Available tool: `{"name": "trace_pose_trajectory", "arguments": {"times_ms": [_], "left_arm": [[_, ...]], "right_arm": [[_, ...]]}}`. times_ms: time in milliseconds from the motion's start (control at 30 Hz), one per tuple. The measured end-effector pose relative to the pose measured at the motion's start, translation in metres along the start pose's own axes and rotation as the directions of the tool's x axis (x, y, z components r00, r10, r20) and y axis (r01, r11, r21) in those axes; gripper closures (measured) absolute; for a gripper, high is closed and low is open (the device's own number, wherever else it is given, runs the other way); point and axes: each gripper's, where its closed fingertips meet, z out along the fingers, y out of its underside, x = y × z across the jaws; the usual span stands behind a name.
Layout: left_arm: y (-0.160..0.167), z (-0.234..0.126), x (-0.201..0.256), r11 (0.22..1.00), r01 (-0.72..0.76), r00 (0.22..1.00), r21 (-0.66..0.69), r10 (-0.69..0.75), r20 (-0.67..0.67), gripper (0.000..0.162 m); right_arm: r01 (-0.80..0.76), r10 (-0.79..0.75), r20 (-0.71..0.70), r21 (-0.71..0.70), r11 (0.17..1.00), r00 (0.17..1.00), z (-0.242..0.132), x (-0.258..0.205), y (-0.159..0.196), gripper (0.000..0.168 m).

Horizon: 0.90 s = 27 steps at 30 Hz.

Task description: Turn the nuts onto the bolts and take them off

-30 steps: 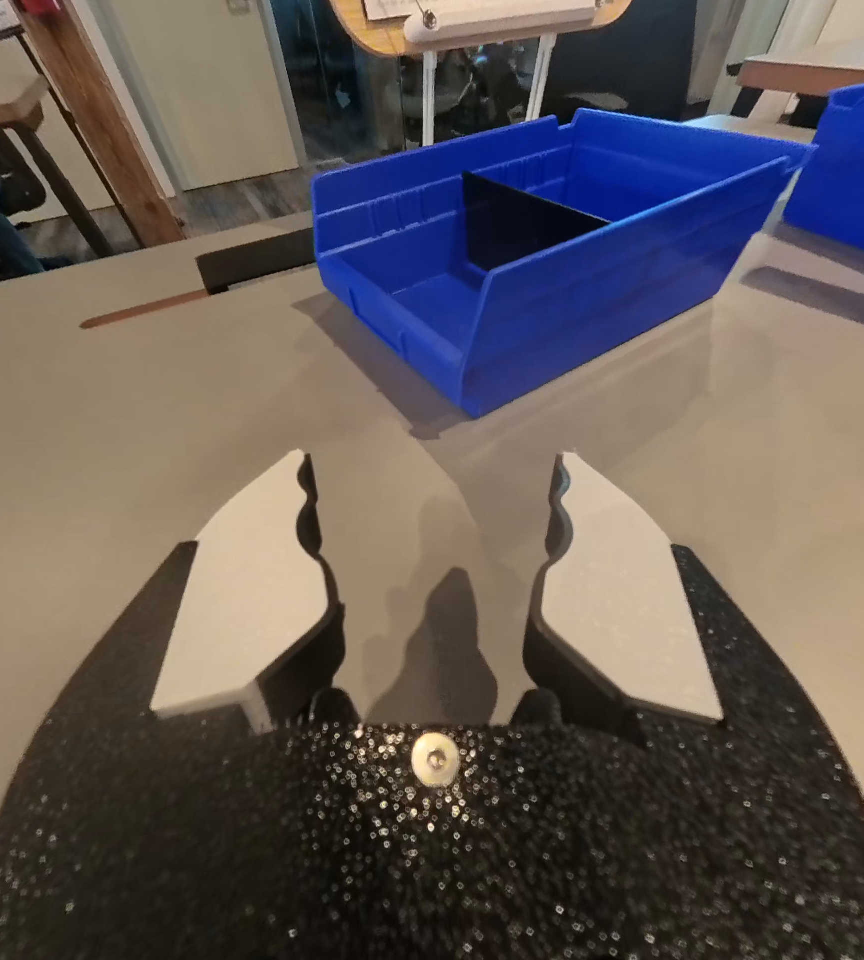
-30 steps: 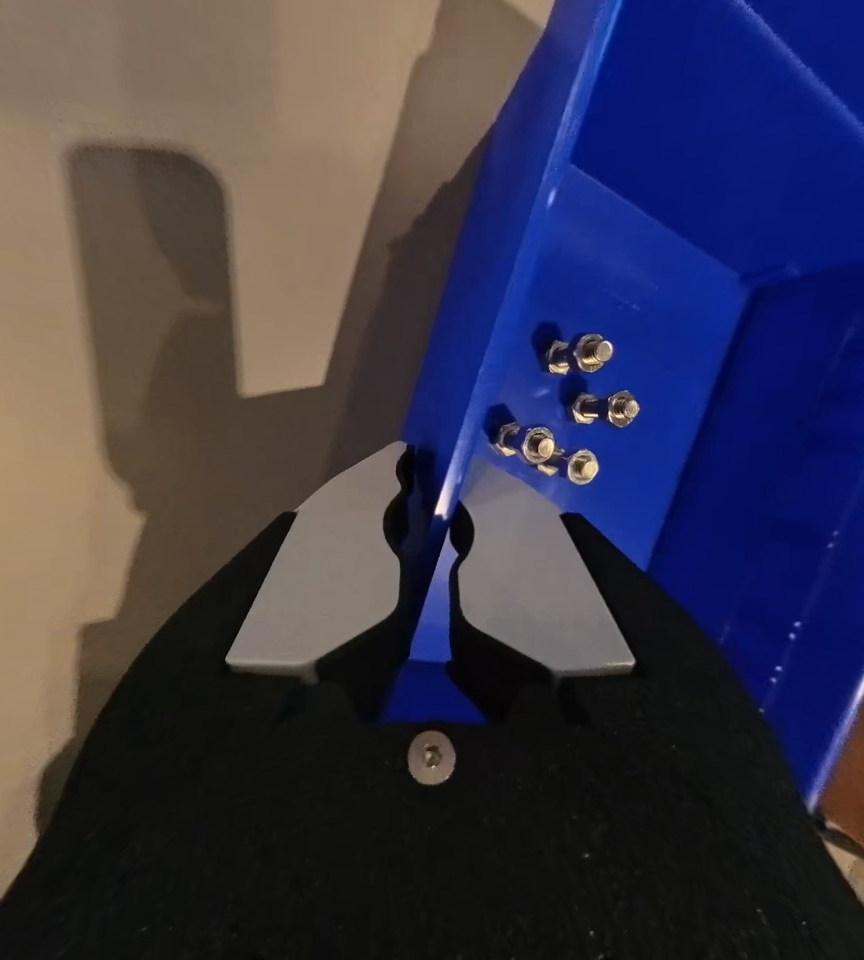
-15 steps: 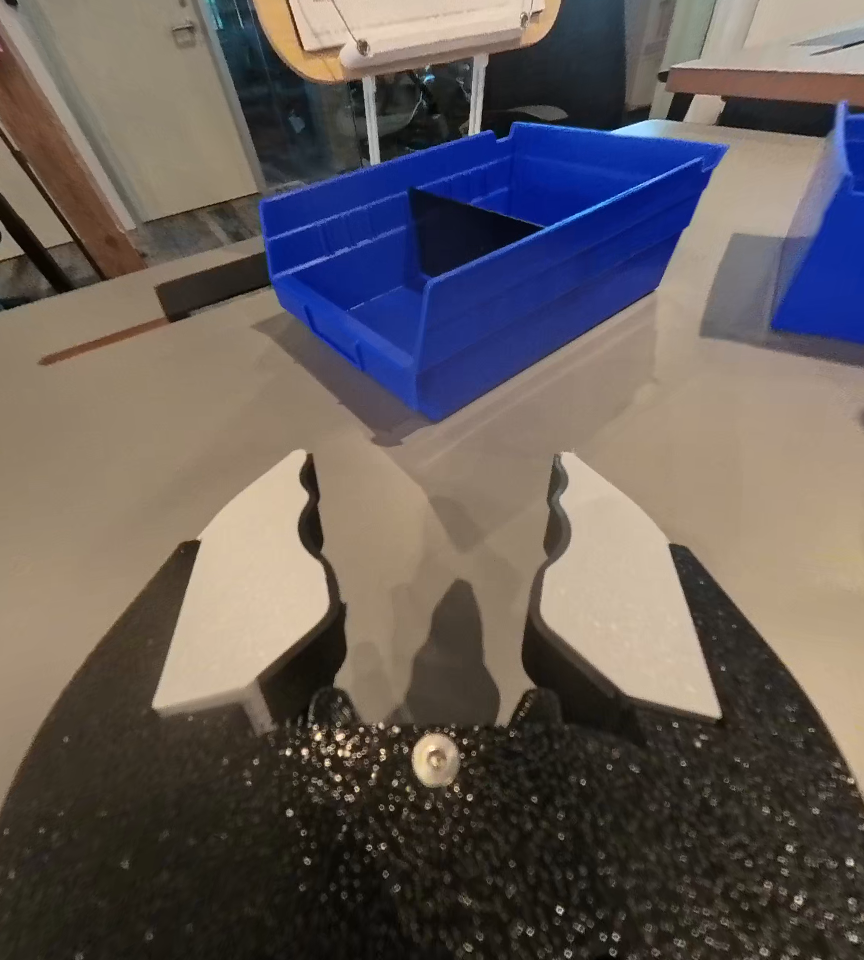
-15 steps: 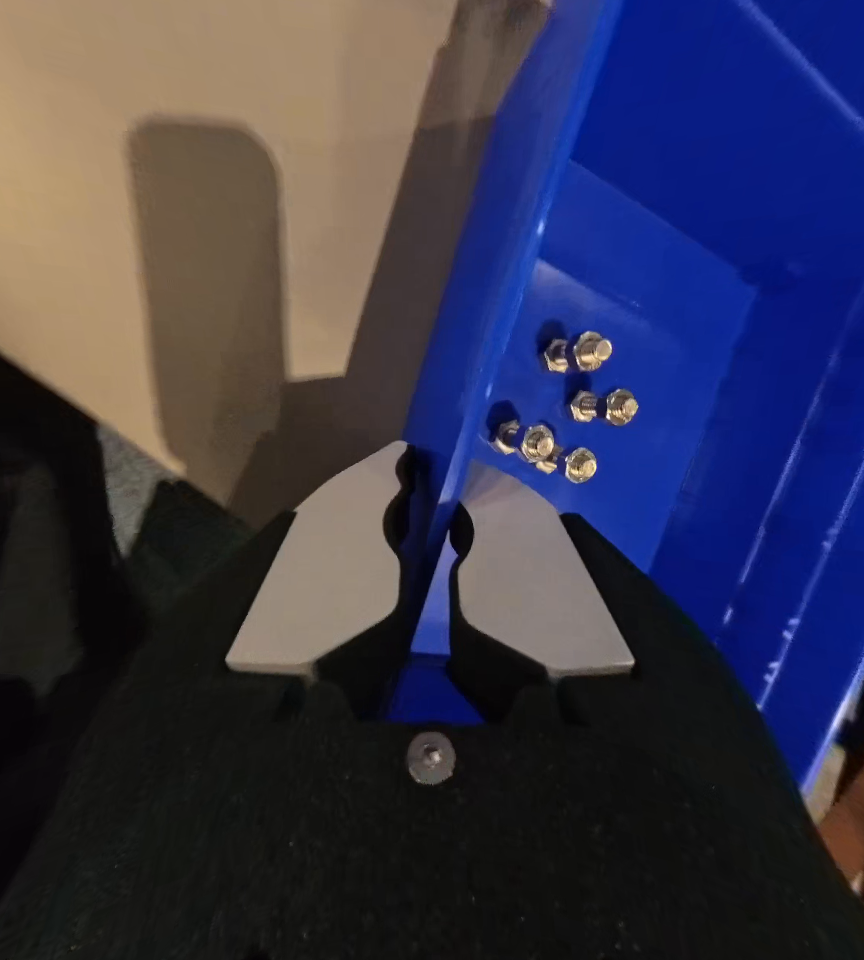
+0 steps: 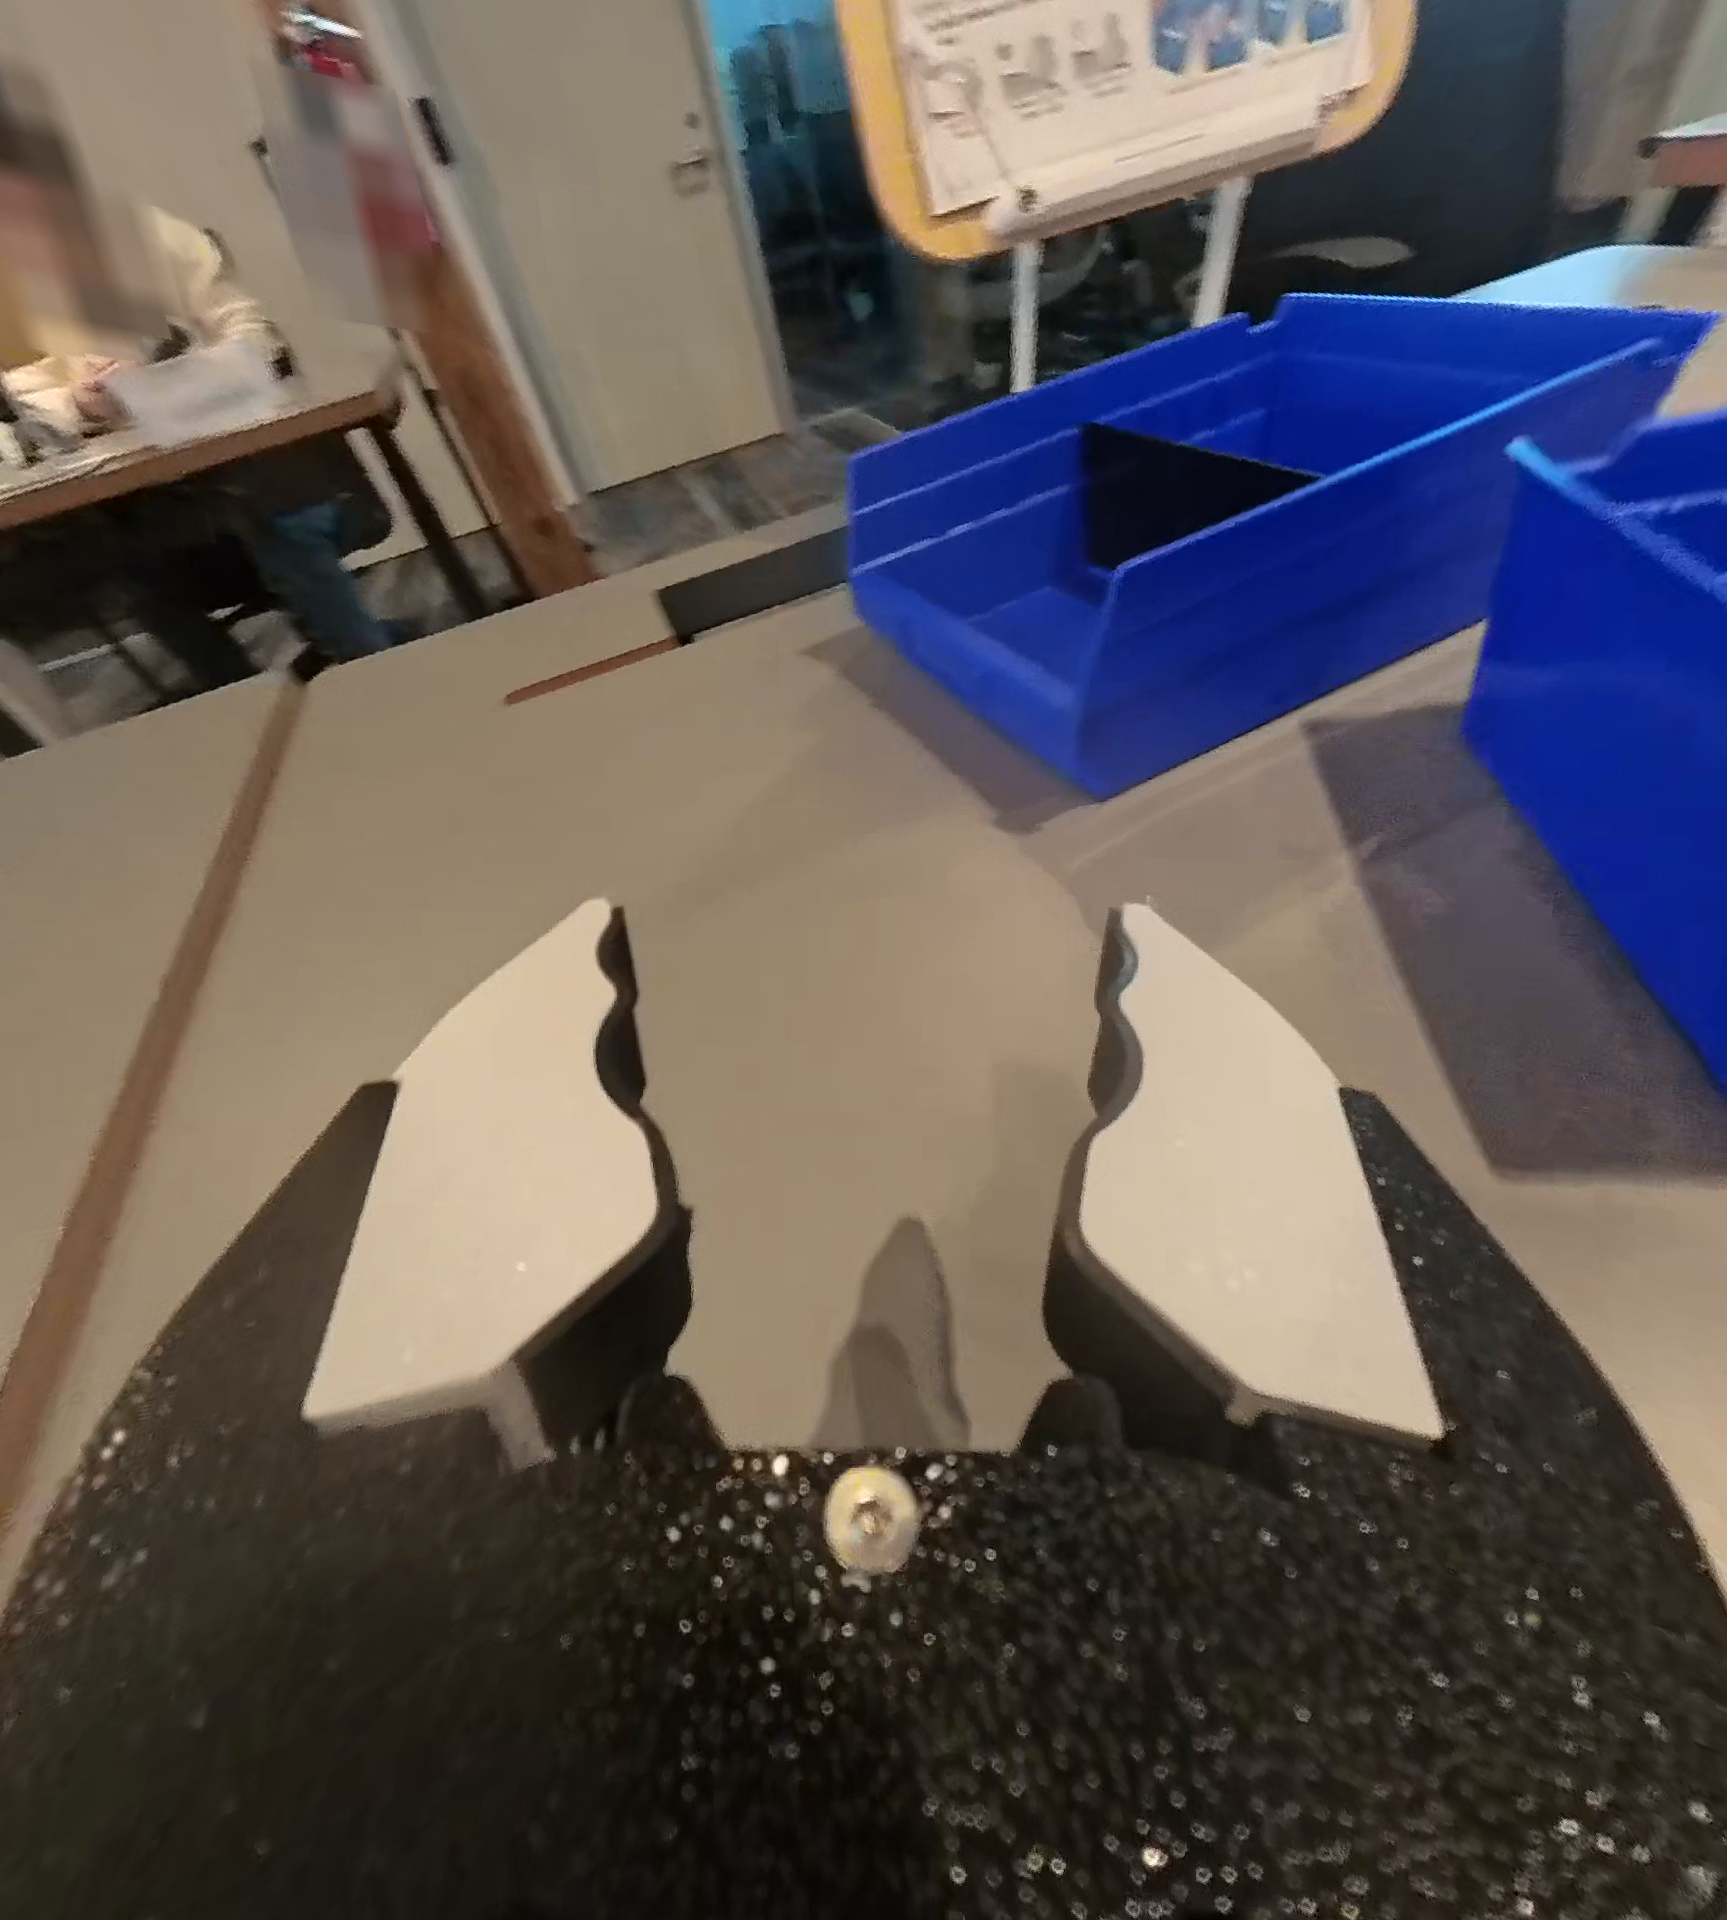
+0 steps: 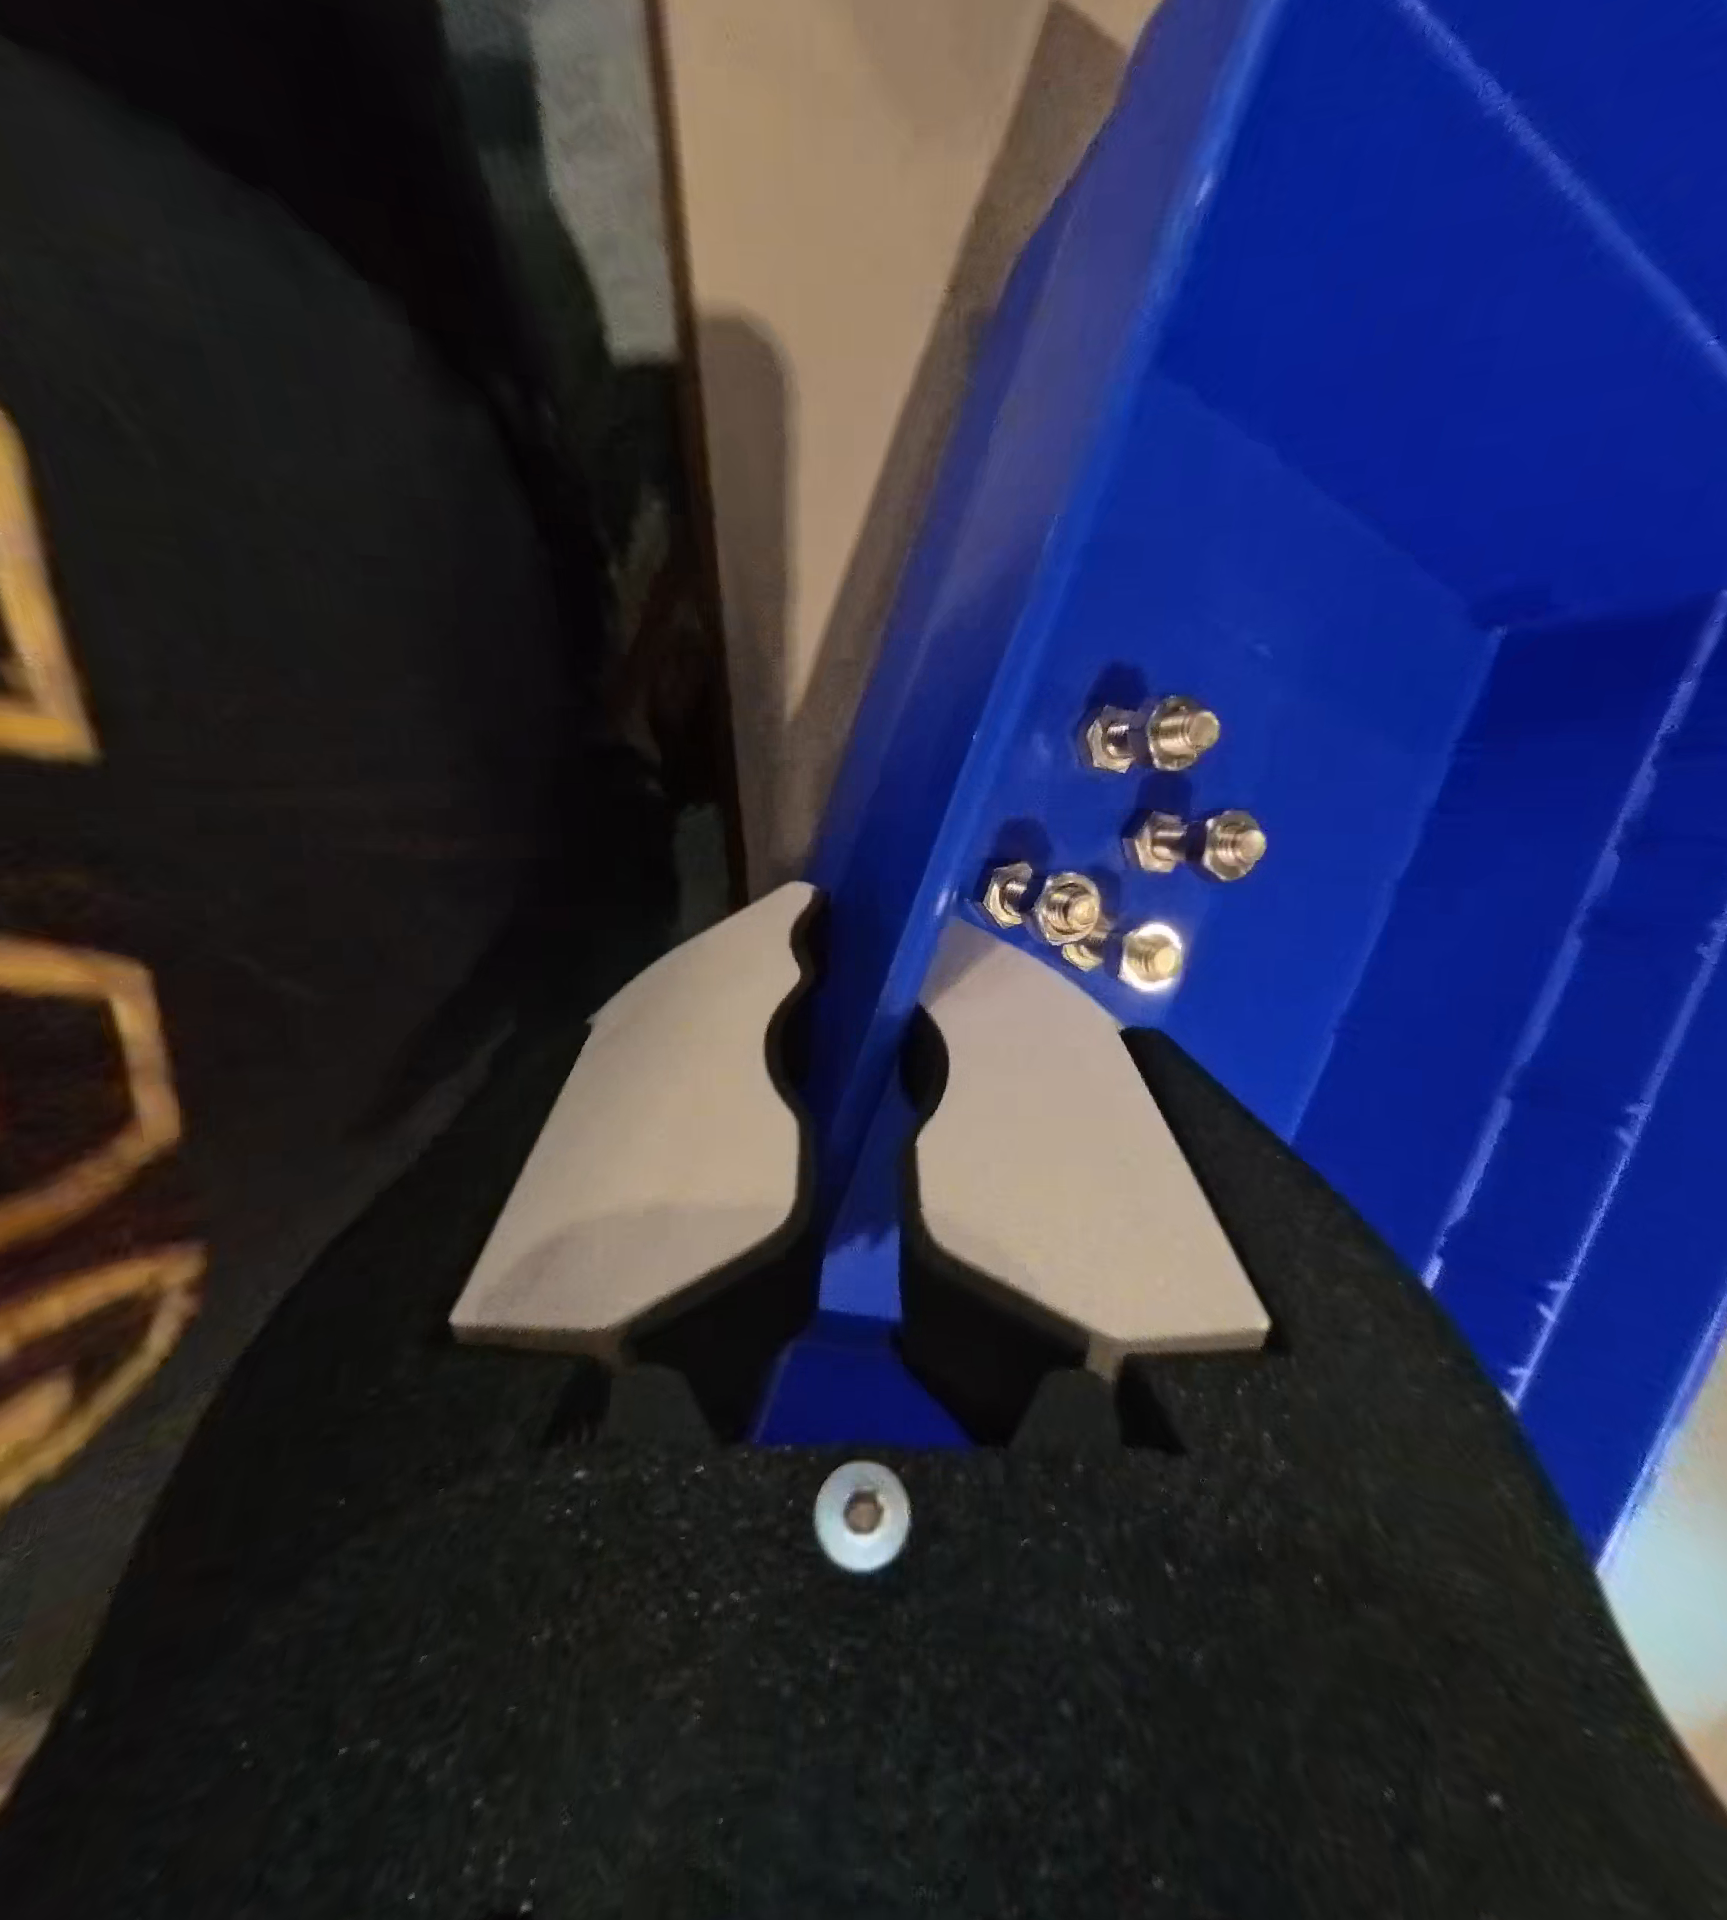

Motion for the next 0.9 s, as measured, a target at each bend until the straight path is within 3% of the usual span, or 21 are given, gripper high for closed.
{"name": "trace_pose_trajectory", "arguments": {"times_ms": [167, 333, 567, 667, 800, 900], "left_arm": [[0.015, -0.027, -0.027, 0.999, 0.021, 0.995, -0.034, -0.018, 0.095, 0.076], [0.03, -0.061, -0.067, 0.995, -0.035, 0.961, -0.096, 0.06, 0.271, 0.084], [0.04, -0.094, -0.095, 0.993, 0.116, 0.926, -0.028, -0.098, 0.365, 0.081], [0.051, -0.097, -0.099, 0.984, 0.18, 0.91, -0.016, -0.16, 0.382, 0.08], [0.058, -0.096, -0.097, 0.97, 0.242, 0.896, -0.009, -0.22, 0.385, 0.077], [0.052, -0.092, -0.085, 0.964, 0.265, 0.9, 0.009, -0.251, 0.356, 0.074]], "right_arm": [[0.148, -0.152, 0.064, 0.073, 0.986, 0.986, 0.022, -0.003, -0.057, 0.158], [0.211, -0.22, 0.078, 0.115, 0.971, 0.972, 0.052, 0.007, -0.124, 0.156], [0.204, -0.212, 0.054, 0.128, 0.971, 0.976, 0.108, 0.032, -0.224, 0.157], [0.175, -0.184, 0.016, 0.225, 0.958, 0.983, 0.128, 0.051, -0.269, 0.157], [0.086, -0.094, -0.003, 0.436, 0.896, 0.996, 0.111, 0.074, -0.307, 0.145], [-0.075, 0.017, 0.106, 0.569, 0.819, 0.994, 0.083, 0.087, -0.307, 0.132]]}}
